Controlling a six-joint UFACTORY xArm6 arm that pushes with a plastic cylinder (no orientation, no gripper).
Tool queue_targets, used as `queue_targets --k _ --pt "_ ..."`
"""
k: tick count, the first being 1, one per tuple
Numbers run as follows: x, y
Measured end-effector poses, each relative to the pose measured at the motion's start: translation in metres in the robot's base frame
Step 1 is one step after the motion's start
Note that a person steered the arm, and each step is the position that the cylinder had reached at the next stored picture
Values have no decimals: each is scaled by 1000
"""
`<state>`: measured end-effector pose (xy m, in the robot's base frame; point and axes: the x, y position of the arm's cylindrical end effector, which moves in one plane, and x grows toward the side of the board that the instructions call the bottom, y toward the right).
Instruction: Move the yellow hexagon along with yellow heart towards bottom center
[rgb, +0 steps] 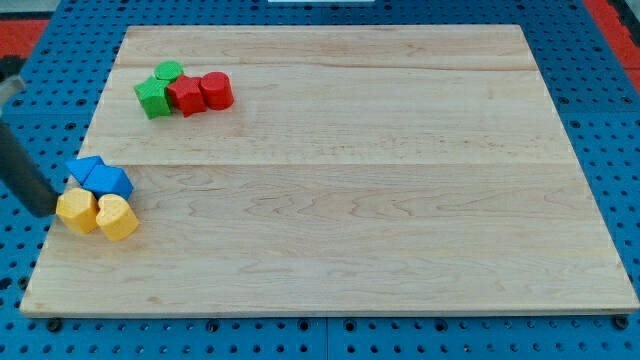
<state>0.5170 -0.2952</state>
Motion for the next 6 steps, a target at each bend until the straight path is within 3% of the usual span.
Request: queue_targets --k 1,3,4,6 --pt "14 0" --pt "1 -9" --pt "-6 25" --pt "-6 159"
